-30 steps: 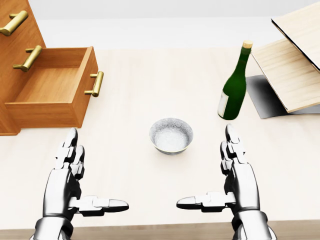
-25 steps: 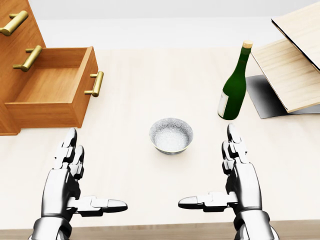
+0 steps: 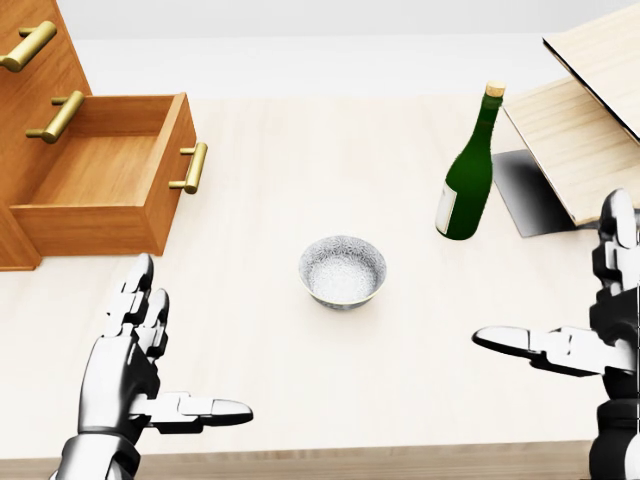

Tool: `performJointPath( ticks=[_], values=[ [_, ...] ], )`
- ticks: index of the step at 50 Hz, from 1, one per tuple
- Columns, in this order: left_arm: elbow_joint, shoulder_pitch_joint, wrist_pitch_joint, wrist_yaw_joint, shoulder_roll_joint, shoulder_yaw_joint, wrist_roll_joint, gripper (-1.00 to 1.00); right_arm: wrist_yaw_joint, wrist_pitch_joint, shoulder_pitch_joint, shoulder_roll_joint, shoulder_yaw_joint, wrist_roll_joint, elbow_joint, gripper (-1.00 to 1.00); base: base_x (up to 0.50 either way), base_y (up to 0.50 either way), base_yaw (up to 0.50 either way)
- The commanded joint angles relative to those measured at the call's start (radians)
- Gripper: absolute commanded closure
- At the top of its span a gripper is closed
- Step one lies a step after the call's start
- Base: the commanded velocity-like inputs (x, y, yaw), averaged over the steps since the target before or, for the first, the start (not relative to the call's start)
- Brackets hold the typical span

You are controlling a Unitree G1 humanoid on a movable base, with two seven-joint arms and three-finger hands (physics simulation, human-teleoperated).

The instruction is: Close the bottom drawer of the cabinet.

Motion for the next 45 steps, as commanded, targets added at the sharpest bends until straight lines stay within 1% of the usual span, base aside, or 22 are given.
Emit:
performJointPath(
  ticks=[1, 3, 5, 7, 8, 10, 17, 20, 26, 28, 31, 33, 34, 35, 39, 45],
  values=[
    [-0.016, 0.000, 0.014, -0.002, 0.000, 0.001, -0.002, -1.00, -0.113, 0.000, -0.022, -0.069, -0.290, 0.278, -0.269, -1.00, 0.00, 0.00, 0.00],
    [-0.022, 0.002, 0.016, -0.002, 0.000, -0.001, -0.001, -1.00, -0.130, 0.000, -0.017, -0.081, -0.300, 0.314, -0.268, -1.00, 0.00, 0.00, 0.00],
    [-0.018, 0.001, 0.014, -0.001, 0.000, -0.001, 0.000, -1.00, -0.136, 0.000, -0.015, -0.089, -0.292, 0.307, -0.249, -1.00, 0.00, 0.00, 0.00],
    [-0.022, 0.000, 0.018, -0.002, 0.001, 0.001, -0.003, -1.00, -0.139, 0.000, -0.016, -0.092, -0.290, 0.316, -0.235, -1.00, 0.00, 0.00, 0.00],
    [-0.017, -0.003, 0.015, -0.001, 0.001, 0.003, -0.003, -1.00, -0.142, 0.000, -0.017, -0.095, -0.291, 0.317, -0.226, -1.00, 0.00, 0.00, 0.00],
    [-0.023, -0.002, 0.021, -0.001, 0.001, 0.003, -0.003, -1.00, -0.146, 0.000, -0.017, -0.099, -0.291, 0.326, -0.225, -1.00, 0.00, 0.00, 0.00],
    [-0.017, -0.002, 0.015, -0.001, 0.001, 0.003, -0.003, -1.00, -0.145, 0.000, -0.016, -0.102, -0.283, 0.327, -0.204, -1.00, 0.00, 0.00, 0.00],
    [-0.023, 0.000, 0.020, 0.000, 0.000, 0.001, -0.003, -1.00, -0.146, 0.000, -0.014, -0.102, -0.282, 0.328, -0.204, -1.00, 0.00, 0.00, 0.00],
    [-0.005, -0.003, 0.006, 0.000, 0.000, 0.001, 0.000, -1.00, -0.153, 0.000, -0.010, -0.104, -0.284, 0.329, -0.220, -1.00, 0.00, 0.00, 0.00],
    [-0.013, -0.001, 0.011, 0.000, 0.000, 0.000, -0.001, -1.00, -0.153, 0.000, -0.009, -0.103, -0.286, 0.330, -0.224, -1.00, 0.00, 0.00, 0.00],
    [0.000, -0.003, 0.003, 0.001, -0.001, 0.000, 0.001, -1.00, -0.152, 0.000, -0.008, -0.101, -0.286, 0.335, -0.232, -1.00, 0.00, 0.00, 0.00],
    [0.000, -0.003, 0.004, 0.002, -0.001, -0.001, 0.002, -1.00, -0.152, 0.000, -0.008, -0.102, -0.290, 0.340, -0.234, -1.00, 0.00, 0.00, 0.00],
    [0.004, -0.004, 0.000, 0.002, -0.001, -0.001, 0.002, -1.00, -0.153, 0.000, -0.009, -0.104, -0.293, 0.342, -0.236, -1.00, 0.00, 0.00, 0.00],
    [-0.007, -0.001, 0.006, 0.002, -0.001, -0.002, 0.003, -1.00, -0.151, 0.000, -0.009, -0.103, -0.294, 0.344, -0.235, -1.00, 0.00, 0.00, 0.00],
    [-0.001, -0.001, 0.001, 0.001, -0.001, -0.001, 0.002, -1.00, -0.140, 0.000, -0.010, -0.101, -0.287, 0.336, -0.216, -1.00, 0.17, 0.00, 0.00],
    [-0.011, 0.003, 0.005, 0.001, 0.000, -0.003, 0.004, -1.00, -0.135, 0.000, -0.009, -0.101, -0.285, 0.337, -0.206, -1.00, 0.18, 0.00, 0.00]
  ],
)
